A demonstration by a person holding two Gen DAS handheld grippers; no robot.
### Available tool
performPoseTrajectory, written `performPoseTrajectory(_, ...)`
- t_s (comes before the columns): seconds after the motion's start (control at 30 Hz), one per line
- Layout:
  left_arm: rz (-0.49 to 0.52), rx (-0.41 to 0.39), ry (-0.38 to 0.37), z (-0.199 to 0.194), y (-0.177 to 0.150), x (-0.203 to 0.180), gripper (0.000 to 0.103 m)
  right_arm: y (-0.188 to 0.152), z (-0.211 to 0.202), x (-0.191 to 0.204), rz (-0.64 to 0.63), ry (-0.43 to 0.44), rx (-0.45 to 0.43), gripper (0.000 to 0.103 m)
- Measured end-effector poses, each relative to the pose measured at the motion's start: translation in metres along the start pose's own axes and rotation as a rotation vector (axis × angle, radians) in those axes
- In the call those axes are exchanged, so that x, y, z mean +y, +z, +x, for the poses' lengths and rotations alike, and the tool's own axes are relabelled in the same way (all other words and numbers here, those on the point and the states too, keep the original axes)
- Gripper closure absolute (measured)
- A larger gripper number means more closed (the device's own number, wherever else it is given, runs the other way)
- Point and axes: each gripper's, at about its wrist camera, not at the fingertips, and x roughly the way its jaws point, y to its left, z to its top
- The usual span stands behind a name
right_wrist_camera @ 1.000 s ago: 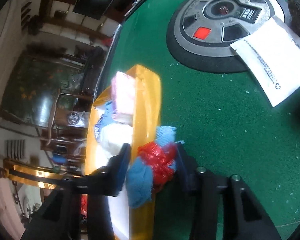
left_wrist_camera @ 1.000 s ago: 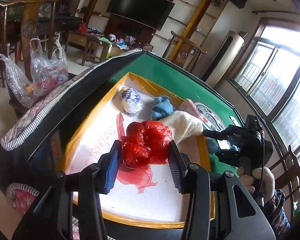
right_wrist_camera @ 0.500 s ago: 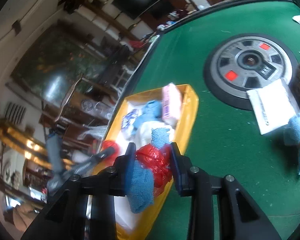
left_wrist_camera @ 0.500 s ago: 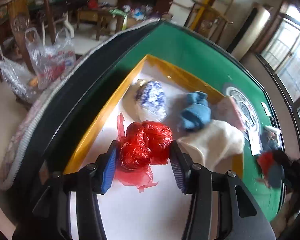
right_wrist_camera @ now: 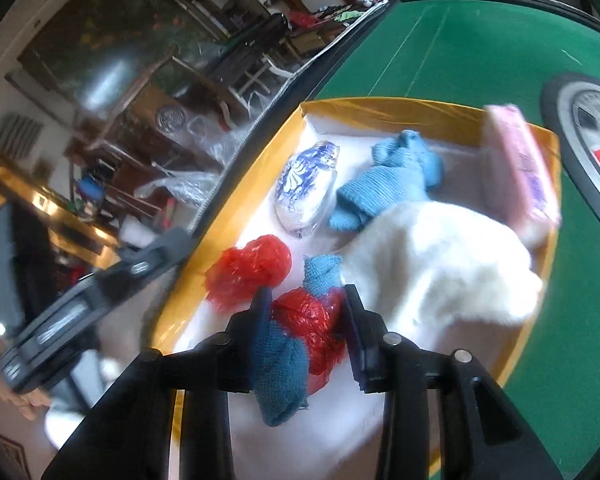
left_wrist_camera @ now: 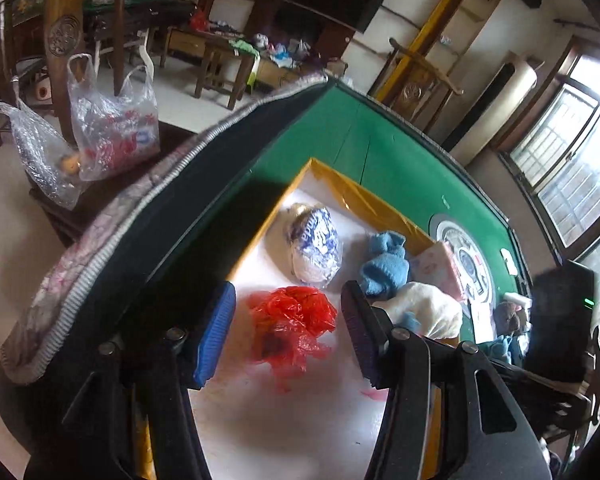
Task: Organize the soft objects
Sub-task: 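Open both tools over the box to release the red bag and blue cloth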
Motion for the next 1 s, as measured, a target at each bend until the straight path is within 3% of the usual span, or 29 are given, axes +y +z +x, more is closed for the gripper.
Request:
performPoseTrajectory(0.07,0.0,-0.024,-0.016,-0.009,-0.002,0.003,0.049,0.006,0.0,-0.006,0.048,0.049,0.002,0.069)
performPoseTrajectory(0.13,0.001,-0.044,-0.027,-0.019,-0.009,0.007,0.046,0.006,-0.014,-0.01,0.06,0.098,-0.039,0.058)
performPoseTrajectory(0.23,-0.013,-0.051,-0.041,-0.027,-0.018,0.009,0.045,0.003,-0.039,-0.011,0.026,0.016,-0.1,0.045)
performPoseTrajectory(0.33,-0.045,-0.068,-0.068,-0.034,-0.029,0.013,0.045,-0.001,-0.046,-0.016,0.027,-0.053,-0.079,0.044)
performPoseTrajectory(0.47,-0.059,-0.079,-0.093,-0.037,-0.035,0.011,0.045,0.005,-0.022,-0.023,0.066,-0.097,-0.014,0.044)
performPoseTrajectory(0.6,-0.039,-0.104,-0.077,-0.047,-0.036,0.006,0.045,0.021,-0.002,-0.018,0.051,-0.123,-0.042,0.04)
performPoseTrajectory(0.73,-0.041,-0.11,-0.077,-0.051,-0.04,0.002,0.045,0.017,-0.008,-0.022,0.048,-0.042,-0.044,0.034)
performPoseTrajectory(0.8,-0.039,-0.109,-0.076,-0.051,-0.042,-0.001,0.045,0.011,-0.025,-0.027,0.062,0.031,-0.07,0.034)
performPoseTrajectory(0.87,-0.029,-0.103,-0.073,-0.05,-0.043,-0.008,0.045,0.002,-0.047,-0.031,0.054,0.049,-0.122,0.034)
performPoseTrajectory(1.0,0.01,-0.098,-0.083,-0.051,-0.047,-0.03,0.045,-0.021,-0.104,-0.044,0.011,-0.001,-0.241,0.034)
